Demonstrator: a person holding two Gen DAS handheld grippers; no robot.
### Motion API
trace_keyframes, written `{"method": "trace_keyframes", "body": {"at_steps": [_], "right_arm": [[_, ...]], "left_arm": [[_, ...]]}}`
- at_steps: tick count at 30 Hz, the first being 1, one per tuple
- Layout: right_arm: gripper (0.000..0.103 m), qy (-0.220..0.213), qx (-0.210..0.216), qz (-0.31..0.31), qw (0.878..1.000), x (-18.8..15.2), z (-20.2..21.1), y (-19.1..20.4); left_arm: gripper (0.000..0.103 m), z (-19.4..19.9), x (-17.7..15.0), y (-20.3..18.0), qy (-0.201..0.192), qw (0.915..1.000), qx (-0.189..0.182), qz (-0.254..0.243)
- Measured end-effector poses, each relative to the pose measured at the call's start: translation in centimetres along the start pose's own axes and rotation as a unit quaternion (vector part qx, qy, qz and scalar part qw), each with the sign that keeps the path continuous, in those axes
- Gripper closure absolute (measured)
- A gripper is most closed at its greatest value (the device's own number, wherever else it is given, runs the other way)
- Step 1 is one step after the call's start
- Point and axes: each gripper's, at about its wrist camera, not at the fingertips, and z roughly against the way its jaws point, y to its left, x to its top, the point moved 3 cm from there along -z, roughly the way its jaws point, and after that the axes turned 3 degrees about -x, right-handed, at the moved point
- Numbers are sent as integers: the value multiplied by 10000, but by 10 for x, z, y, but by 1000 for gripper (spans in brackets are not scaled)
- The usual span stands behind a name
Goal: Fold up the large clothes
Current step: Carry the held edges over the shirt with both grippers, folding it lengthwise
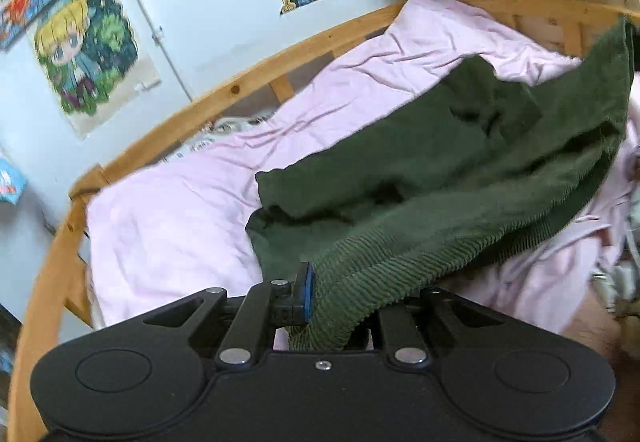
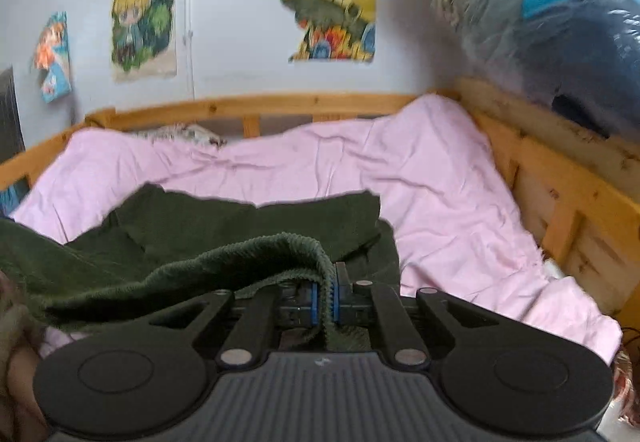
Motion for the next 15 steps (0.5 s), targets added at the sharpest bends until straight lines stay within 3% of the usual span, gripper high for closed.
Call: {"method": "trace_keyframes", "body": {"at_steps": [2,5,11,13,15], "right_arm": [[96,72,-9,-181,9998,9,-22,-1],[96,28,-46,-583,9983,32,-63,-8],[94,29,-179,-1217,9924,59,-184,-30],[90,-5,-227,-1313,9911,56,-221,-34],[67,98,-332,-1541,9875,45,-246,-34]], "left_arm": [[92,-4,0,4,166,9995,-181,198],[92,-28,19,16,145,9995,-139,249],[91,-112,74,83,407,9926,-236,1122],[90,-152,82,103,455,9897,-220,1341],[90,-197,84,117,482,9866,-178,1551]]}}
